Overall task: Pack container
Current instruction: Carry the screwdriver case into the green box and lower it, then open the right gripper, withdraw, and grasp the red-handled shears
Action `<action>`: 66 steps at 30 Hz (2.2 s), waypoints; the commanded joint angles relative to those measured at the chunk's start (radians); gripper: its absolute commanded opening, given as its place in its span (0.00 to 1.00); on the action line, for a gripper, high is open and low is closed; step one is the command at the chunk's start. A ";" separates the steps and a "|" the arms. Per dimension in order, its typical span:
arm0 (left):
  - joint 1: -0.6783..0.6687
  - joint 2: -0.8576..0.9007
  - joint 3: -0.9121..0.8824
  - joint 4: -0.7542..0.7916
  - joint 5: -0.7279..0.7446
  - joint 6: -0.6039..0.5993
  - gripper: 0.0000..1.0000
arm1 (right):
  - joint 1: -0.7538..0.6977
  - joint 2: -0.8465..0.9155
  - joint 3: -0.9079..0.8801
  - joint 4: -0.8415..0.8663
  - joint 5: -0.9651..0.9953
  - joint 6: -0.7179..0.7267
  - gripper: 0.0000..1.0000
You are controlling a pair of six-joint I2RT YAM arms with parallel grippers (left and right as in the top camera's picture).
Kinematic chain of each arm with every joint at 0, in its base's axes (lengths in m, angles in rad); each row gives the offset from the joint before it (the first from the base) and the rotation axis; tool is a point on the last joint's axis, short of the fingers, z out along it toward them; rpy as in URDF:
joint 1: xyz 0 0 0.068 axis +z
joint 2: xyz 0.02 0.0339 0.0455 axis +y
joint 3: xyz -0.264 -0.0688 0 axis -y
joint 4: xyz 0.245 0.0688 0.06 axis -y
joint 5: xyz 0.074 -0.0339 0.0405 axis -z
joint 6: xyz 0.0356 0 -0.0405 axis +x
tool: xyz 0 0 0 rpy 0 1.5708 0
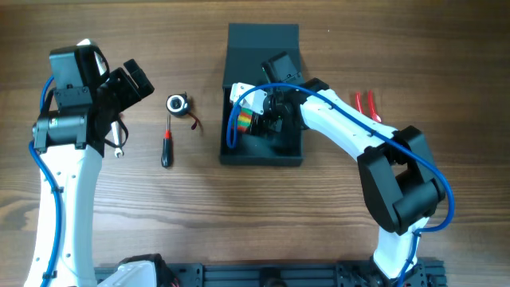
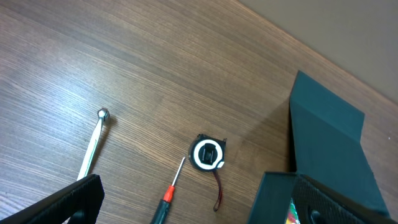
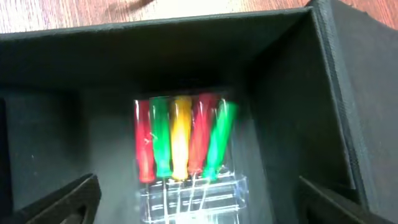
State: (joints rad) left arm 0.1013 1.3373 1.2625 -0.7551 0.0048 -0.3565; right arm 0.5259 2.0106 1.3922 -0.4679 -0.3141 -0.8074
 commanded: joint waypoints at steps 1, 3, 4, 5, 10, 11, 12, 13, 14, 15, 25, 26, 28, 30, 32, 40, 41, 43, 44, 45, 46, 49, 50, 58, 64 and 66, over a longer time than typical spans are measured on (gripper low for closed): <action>0.006 0.004 0.019 0.002 -0.006 0.009 1.00 | 0.003 -0.004 0.009 0.005 0.015 0.047 1.00; 0.006 0.004 0.019 0.002 -0.006 0.009 1.00 | 0.003 -0.006 0.010 0.001 0.049 0.095 1.00; 0.006 0.004 0.019 0.002 -0.006 0.009 1.00 | 0.003 -0.012 0.010 -0.003 0.054 0.129 1.00; 0.006 0.004 0.019 0.002 -0.006 0.009 1.00 | 0.003 -0.023 0.010 -0.004 0.054 0.166 1.00; 0.006 0.004 0.019 0.002 -0.006 0.009 1.00 | -0.041 -0.180 0.018 -0.005 0.151 0.496 1.00; 0.006 0.004 0.019 0.002 -0.006 0.009 1.00 | -0.061 -0.219 0.018 -0.008 0.178 0.545 1.00; 0.006 0.004 0.019 0.002 -0.006 0.009 1.00 | -0.091 -0.270 0.018 -0.013 0.205 0.579 1.00; 0.006 0.004 0.019 0.002 -0.006 0.009 1.00 | -0.127 -0.318 0.018 -0.021 0.210 0.584 1.00; 0.006 0.004 0.019 0.002 -0.006 0.009 1.00 | -0.162 -0.355 0.018 -0.029 0.211 0.597 1.00; 0.006 0.004 0.019 0.002 -0.006 0.009 1.00 | -0.217 -0.397 0.018 -0.046 0.211 0.616 1.00; 0.006 0.004 0.019 0.002 -0.006 0.009 1.00 | -0.641 -0.306 0.006 -0.338 0.210 0.645 1.00; 0.006 0.004 0.019 0.002 -0.006 0.009 1.00 | -0.657 -0.263 0.006 -0.340 0.209 0.625 1.00; 0.006 0.004 0.019 0.002 -0.006 0.009 1.00 | -0.664 -0.194 0.006 -0.338 0.209 0.596 0.98; 0.006 0.004 0.019 0.002 -0.006 0.009 1.00 | -0.661 -0.124 0.006 -0.337 0.210 0.571 0.89; 0.006 0.004 0.019 0.002 -0.006 0.009 1.00 | -0.661 -0.066 0.006 -0.329 0.214 0.572 0.82; 0.006 0.004 0.019 0.002 -0.006 0.009 1.00 | -0.662 0.023 0.006 -0.270 0.233 0.575 0.68; 0.006 0.004 0.019 0.002 -0.006 0.009 1.00 | -0.662 0.028 0.006 -0.262 0.233 0.575 0.65; 0.006 0.004 0.019 0.002 -0.006 0.009 1.00 | -0.661 0.032 0.006 -0.241 0.232 0.575 0.56; 0.006 0.004 0.019 0.002 -0.006 0.009 1.00 | -0.661 0.032 0.006 -0.233 0.232 0.575 0.55; 0.006 0.004 0.019 0.002 -0.006 0.009 1.00 | -0.659 0.037 0.006 -0.225 0.232 0.575 0.55; 0.006 0.004 0.019 0.002 -0.006 0.009 1.00 | -0.658 0.043 0.006 -0.224 0.232 0.574 0.56; 0.006 0.004 0.019 0.002 -0.006 0.009 1.00 | -0.654 0.076 0.006 -0.229 0.232 0.576 0.56; 0.006 0.004 0.019 0.002 -0.006 0.009 1.00 | -0.653 0.081 0.006 -0.230 0.232 0.580 0.56; 0.006 0.004 0.019 0.002 -0.006 0.009 1.00 | -0.647 0.098 0.006 -0.244 0.235 0.582 0.38; 0.006 0.004 0.019 0.002 -0.006 0.009 1.00 | -0.647 0.114 0.006 -0.273 0.243 0.608 0.06; 0.006 0.004 0.019 0.002 -0.006 0.009 1.00 | -0.647 0.114 0.007 -0.274 0.244 0.634 0.04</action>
State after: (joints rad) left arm 0.1013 1.3373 1.2625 -0.7555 0.0044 -0.3565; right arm -0.1261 2.0777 1.4075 -0.7322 -0.0837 -0.2100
